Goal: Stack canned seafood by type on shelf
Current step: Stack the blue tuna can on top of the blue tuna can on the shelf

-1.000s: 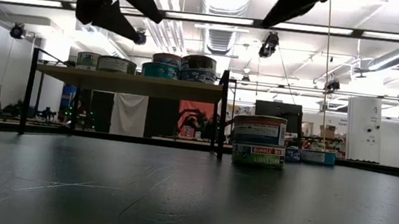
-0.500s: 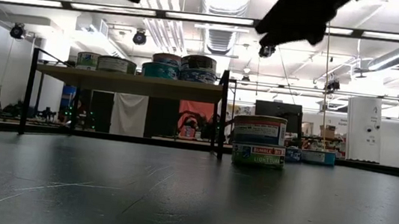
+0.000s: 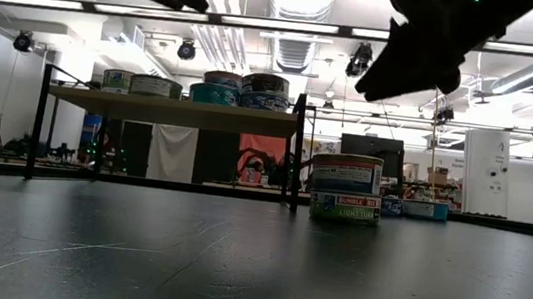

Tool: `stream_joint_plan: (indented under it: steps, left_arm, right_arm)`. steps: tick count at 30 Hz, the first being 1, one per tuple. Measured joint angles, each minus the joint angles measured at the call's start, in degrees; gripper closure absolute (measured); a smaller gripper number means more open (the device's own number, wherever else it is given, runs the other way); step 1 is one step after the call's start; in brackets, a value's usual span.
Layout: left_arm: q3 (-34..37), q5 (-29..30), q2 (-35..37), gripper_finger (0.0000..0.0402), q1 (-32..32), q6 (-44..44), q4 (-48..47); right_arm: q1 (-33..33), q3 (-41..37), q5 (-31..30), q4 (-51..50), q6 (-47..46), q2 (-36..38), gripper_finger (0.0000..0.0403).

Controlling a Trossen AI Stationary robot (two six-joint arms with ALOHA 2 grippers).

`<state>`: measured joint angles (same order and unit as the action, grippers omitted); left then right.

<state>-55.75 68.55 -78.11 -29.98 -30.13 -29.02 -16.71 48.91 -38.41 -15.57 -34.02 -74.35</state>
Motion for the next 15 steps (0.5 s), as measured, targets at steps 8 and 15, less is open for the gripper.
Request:
stream_joint_plan:
  steps: [8, 15]
  left_arm:
    - [-0.1, -27.9, -1.7, 0.0069, 1.1, -0.5, 0.5]
    - [0.1, -31.6, -7.3, 0.0114, -0.1, 3.6, 6.1]
  right_arm:
    - [0.1, -0.8, -4.2, -2.5, -0.5, 0.0, 0.0294]
    - [0.2, -0.8, -6.9, -3.4, 1.0, 0.0, 0.0351]
